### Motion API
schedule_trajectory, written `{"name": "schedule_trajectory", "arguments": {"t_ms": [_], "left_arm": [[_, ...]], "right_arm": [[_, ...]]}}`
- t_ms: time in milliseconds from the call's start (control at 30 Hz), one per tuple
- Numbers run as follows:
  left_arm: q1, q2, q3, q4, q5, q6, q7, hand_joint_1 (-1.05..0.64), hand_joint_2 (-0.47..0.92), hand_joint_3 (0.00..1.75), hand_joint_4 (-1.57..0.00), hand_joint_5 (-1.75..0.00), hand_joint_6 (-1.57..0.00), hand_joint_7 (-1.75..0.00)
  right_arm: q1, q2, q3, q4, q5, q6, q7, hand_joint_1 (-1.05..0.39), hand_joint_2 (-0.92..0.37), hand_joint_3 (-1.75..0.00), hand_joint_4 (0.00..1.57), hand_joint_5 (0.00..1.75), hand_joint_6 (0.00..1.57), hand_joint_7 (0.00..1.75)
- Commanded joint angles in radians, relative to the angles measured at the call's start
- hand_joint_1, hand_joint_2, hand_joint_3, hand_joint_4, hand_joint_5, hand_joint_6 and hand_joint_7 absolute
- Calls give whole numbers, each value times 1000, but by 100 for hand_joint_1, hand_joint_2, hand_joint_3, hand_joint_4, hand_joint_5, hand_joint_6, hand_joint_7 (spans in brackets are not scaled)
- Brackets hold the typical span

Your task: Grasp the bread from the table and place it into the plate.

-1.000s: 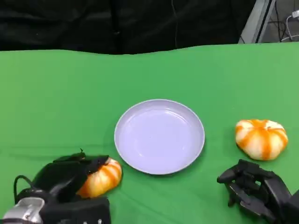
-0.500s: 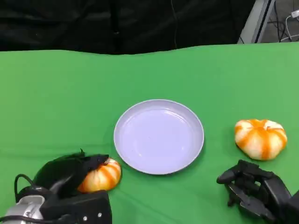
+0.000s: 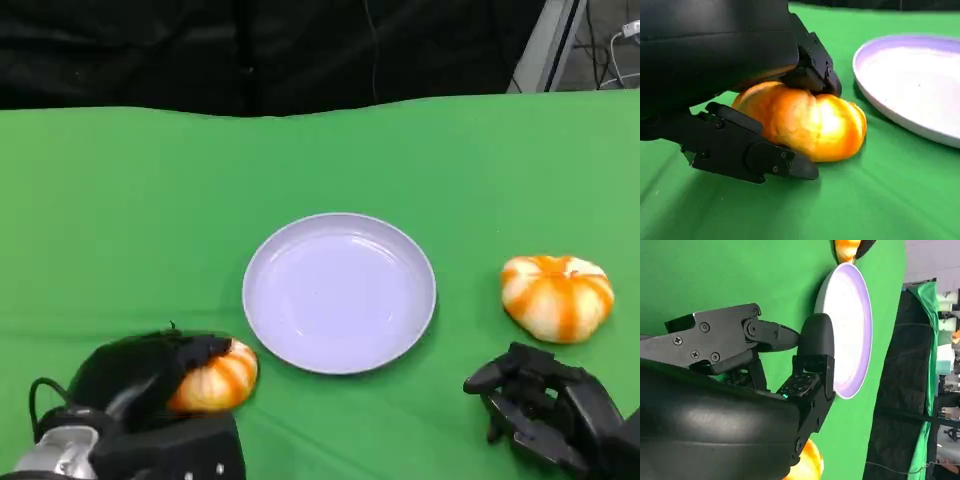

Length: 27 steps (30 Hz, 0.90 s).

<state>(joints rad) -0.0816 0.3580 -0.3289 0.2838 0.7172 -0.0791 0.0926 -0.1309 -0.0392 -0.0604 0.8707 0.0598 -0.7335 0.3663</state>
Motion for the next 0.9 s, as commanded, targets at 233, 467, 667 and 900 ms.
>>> {"name": "schedule_trajectory", "arguments": {"t_ms": [233,467,667,900], "left_arm": [[45,16,-22,12,53,0,132,-12,91,14,-72,-171,-82,-132],[69,22,-17,-43,54,14,121,-12,92,14,-65,-175,-49,-174],[94,22,1,-101,27,29,81,-13,92,16,-66,-175,-52,-175],[191,40,41,-322,5,58,-6,-9,92,11,-73,-175,-63,-171]], "right_arm": [[11,-11,0,3,1,0,-6,-29,-92,-44,66,174,77,103],[9,-10,-1,4,4,9,-6,-29,-92,-43,65,173,78,102],[7,-11,0,6,-1,2,-11,-31,-92,-42,65,173,78,103],[4,-11,2,13,0,-5,-10,-30,-92,-44,66,174,77,103]]}}
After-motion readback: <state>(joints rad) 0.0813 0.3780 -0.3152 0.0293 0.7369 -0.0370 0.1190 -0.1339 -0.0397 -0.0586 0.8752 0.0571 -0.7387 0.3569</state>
